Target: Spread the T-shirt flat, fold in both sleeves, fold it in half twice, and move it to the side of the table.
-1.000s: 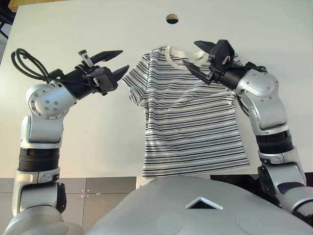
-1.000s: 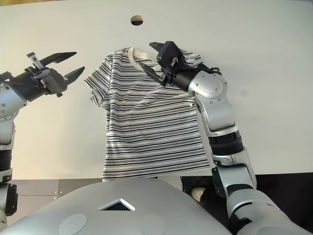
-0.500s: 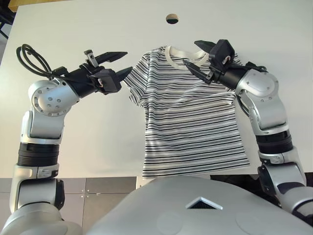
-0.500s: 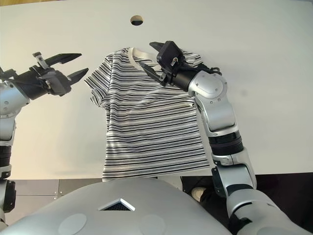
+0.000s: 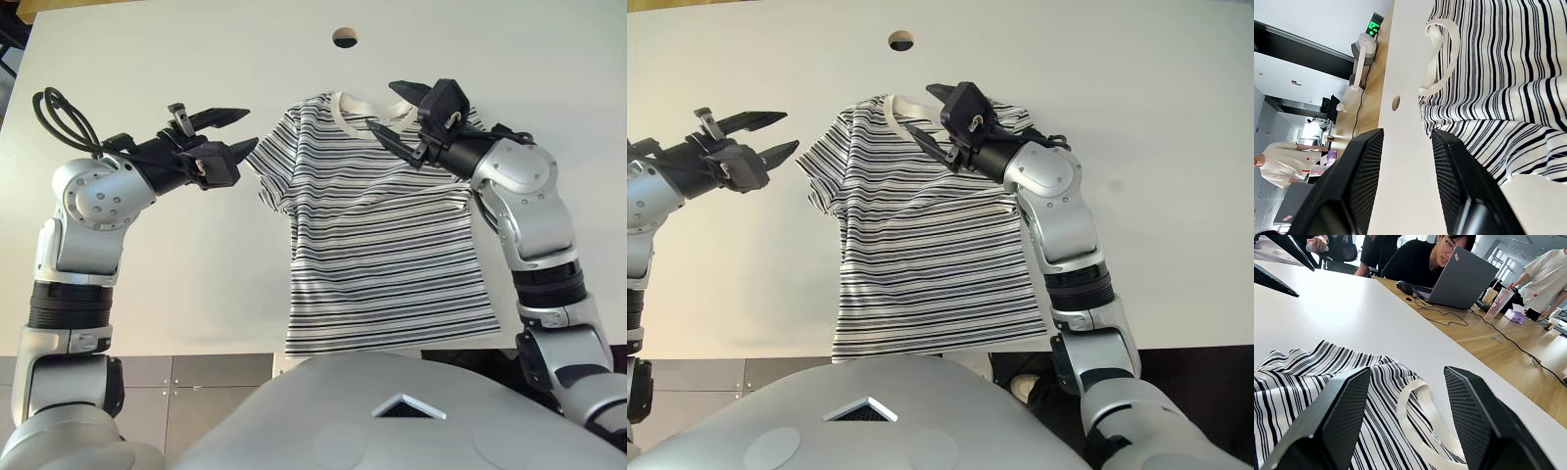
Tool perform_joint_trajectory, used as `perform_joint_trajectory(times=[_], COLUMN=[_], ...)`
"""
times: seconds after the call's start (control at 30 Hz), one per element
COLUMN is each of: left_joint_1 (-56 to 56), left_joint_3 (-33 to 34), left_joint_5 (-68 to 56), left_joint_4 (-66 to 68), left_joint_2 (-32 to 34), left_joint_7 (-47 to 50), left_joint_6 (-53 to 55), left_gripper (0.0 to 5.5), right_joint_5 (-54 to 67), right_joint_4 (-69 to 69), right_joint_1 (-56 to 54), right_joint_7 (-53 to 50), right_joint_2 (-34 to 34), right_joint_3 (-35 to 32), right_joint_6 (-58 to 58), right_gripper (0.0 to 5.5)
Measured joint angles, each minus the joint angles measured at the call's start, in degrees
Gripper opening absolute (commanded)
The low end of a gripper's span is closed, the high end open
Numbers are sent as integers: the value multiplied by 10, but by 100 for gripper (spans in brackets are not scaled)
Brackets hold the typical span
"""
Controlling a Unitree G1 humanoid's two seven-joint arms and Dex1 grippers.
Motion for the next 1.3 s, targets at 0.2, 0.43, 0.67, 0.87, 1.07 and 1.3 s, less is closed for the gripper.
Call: perform_joint_trajectory(times=[0.2, 0.43, 0.67, 0.87, 1.07, 1.3], left_joint_1=[-16, -103, -170, -211, -229, -252], left_joint_3=[-27, -120, -178, -221, -245, -272], left_joint_5=[87, 252, 299, 316, 337, 361], left_joint_4=[40, 180, 289, 351, 362, 379], left_joint_2=[36, 69, 51, 16, 14, 10], left_joint_7=[11, 60, 102, 133, 161, 183], left_joint_6=[-35, -117, -163, -180, -183, -171], left_gripper=[183, 183, 183, 183, 183, 138], right_joint_5=[0, -2, -4, -6, -7, -6], right_joint_4=[-2, -8, -16, -28, -32, -40], right_joint_1=[1, 2, 3, 3, 3, 3], right_joint_7=[0, -3, -6, -9, -9, -9], right_joint_2=[0, 0, 2, 2, 2, 3], right_joint_3=[1, 1, 1, 2, 2, 2], right_joint_6=[0, 0, 0, 0, 0, 0], right_gripper=[276, 276, 276, 276, 276, 276])
